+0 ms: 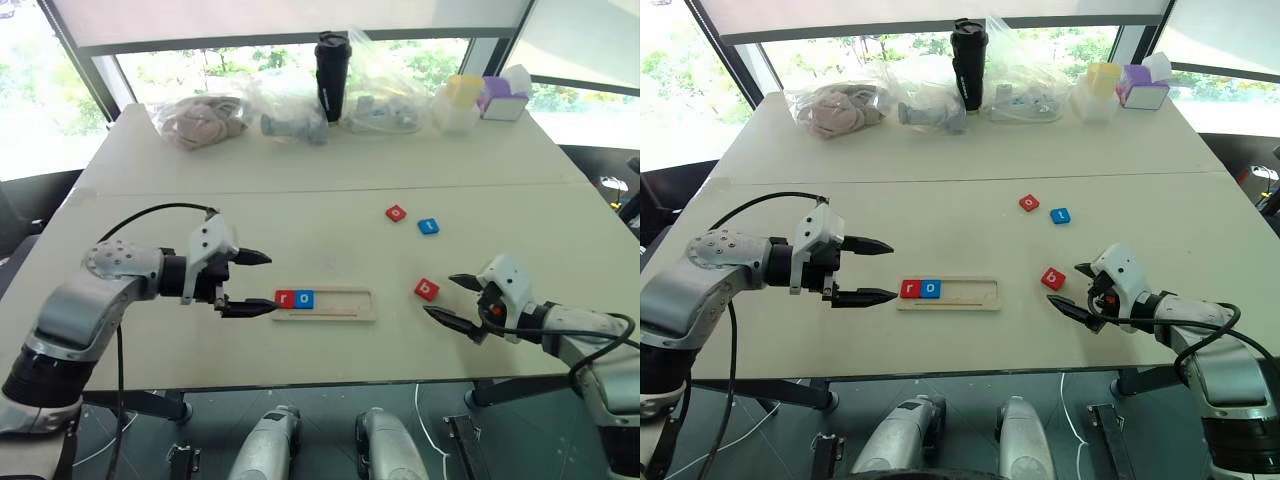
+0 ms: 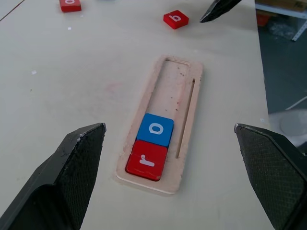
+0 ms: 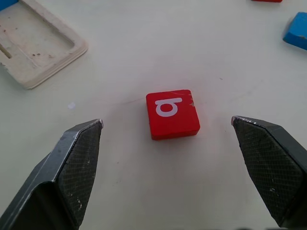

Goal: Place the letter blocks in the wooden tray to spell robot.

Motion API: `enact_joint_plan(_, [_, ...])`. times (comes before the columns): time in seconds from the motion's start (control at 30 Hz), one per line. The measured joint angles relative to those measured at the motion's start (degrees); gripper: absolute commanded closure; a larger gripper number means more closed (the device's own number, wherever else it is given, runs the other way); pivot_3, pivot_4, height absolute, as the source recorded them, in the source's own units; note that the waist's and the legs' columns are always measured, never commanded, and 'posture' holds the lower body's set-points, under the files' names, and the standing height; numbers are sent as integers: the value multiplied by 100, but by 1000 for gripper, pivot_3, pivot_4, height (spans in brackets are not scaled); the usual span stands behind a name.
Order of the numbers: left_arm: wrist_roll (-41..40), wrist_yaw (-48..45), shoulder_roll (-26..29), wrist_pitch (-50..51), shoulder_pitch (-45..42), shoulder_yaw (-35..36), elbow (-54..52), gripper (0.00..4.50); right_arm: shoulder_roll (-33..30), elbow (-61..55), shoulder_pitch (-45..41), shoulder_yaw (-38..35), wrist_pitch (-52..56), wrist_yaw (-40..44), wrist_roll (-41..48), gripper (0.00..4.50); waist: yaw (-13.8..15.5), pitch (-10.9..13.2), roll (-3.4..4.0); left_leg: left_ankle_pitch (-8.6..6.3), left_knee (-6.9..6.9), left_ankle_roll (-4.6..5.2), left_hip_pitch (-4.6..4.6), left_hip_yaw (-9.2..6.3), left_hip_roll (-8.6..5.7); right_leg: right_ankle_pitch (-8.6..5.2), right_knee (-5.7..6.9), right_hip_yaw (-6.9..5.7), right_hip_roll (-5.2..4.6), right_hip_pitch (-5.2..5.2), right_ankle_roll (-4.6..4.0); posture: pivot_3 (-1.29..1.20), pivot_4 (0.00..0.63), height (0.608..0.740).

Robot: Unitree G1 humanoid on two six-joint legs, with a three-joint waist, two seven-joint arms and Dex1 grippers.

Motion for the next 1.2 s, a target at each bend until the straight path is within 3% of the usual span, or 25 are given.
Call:
enact_joint_plan(0.13, [-15,50,9,2,59,8,-83,0,8,526,-173,295,-436,10,-202,50,-7,0,0,0,-2,0,0,1,-6,-3,-1,0,-5,0,5,0,150,740])
enact_joint_plan(0.17, [-16,73,1,4,59,10,-91,0,35,667,-207,326,-525,9,-215,283,-5,0,0,0,-2,0,0,1,-6,-3,-1,0,-5,0,6,0,150,740])
enact_joint_plan(0.23, [-16,149,-60,6,58,8,-90,0,65,827,-326,399,-651,7,-222,913,-11,0,0,0,0,0,0,1,-6,-2,2,0,-4,0,5,0,150,740])
enact_joint_plan(0.4, [-11,182,-76,-6,59,5,-79,0,74,939,-395,514,-880,17,-256,3328,-20,0,0,0,1,1,2,1,-5,-2,6,1,-3,1,5,0,150,740])
enact_joint_plan(0.6, [-3,148,41,-95,282,16,-77,0,-37,666,-363,511,-627,117,-121,3328,-21,0,1,0,-1,0,2,1,-5,-2,7,2,-3,-2,5,0,150,740])
enact_joint_plan(0.73, [24,41,251,-212,426,101,-73,0,-353,-435,-539,644,78,464,366,3328,-32,1,2,0,-4,0,2,0,-1,-3,7,3,-3,-5,6,0,150,740])
enact_joint_plan(0.87, [108,2,278,-367,520,136,-69,0,-46,-1126,-1185,1375,684,548,700,3328,-29,0,0,-6,-4,-10,2,-3,-1,-5,3,7,-6,-3,3,0,150,740])
enact_joint_plan(1.2, [292,177,293,-495,912,146,-267,0,770,137,-2238,2868,132,503,-214,3328,-14,0,0,-1,-5,-2,-5,-2,-10,-4,0,0,-7,-11,5,0,150,740])
